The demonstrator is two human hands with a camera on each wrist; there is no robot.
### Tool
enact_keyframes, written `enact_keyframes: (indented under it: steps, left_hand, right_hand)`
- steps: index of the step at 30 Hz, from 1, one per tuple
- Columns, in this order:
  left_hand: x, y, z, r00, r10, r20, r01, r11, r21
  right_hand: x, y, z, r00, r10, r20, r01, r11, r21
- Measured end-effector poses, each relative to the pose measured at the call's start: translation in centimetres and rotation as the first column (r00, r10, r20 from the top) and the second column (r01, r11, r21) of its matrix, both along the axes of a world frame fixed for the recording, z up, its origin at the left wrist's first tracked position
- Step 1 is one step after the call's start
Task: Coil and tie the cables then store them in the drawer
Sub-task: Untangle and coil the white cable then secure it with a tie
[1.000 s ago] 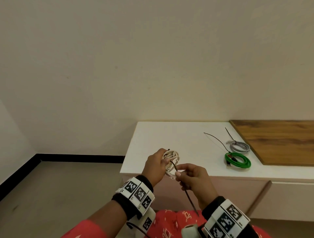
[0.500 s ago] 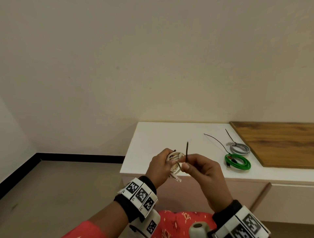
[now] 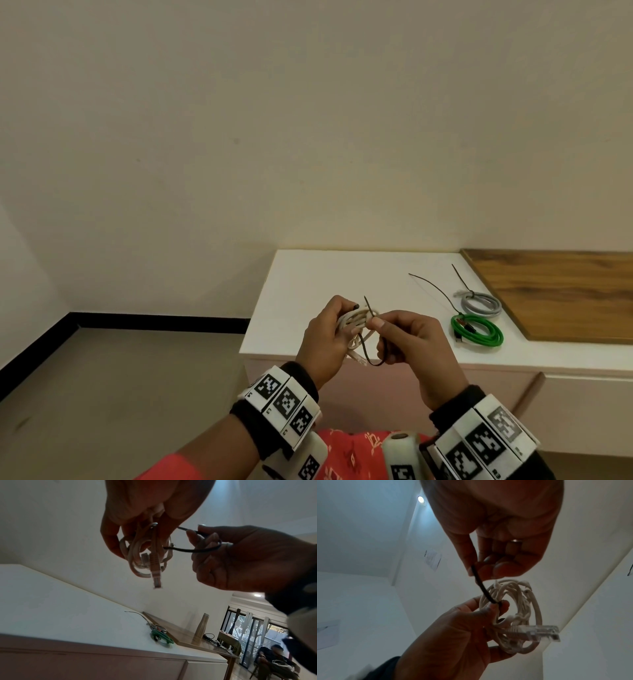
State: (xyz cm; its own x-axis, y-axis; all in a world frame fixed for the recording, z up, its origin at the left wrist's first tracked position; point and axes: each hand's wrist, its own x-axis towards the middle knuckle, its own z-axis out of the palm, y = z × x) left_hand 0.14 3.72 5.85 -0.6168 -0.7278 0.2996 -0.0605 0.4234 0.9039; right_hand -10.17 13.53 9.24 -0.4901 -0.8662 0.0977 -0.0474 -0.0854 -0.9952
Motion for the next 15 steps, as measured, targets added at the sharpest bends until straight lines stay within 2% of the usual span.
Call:
enact_keyframes:
  steps: [5, 15]
  left_hand:
    - [-0.06, -0.05, 0.11, 0.999, -0.013, -0.036, 0.012, 1.000, -0.023]
    - [-0.16, -0.03, 0.32, 0.993, 0.025, -0.116, -0.018, 0.998, 0.063]
  right_hand:
    - [-0.11, -0.13, -0.07, 0.997, -0.013, -0.080, 0.012, 1.000, -0.006]
    - [-0.29, -0.13, -0.32, 0.985, -0.052, -0.167, 0.061, 0.997, 0.049]
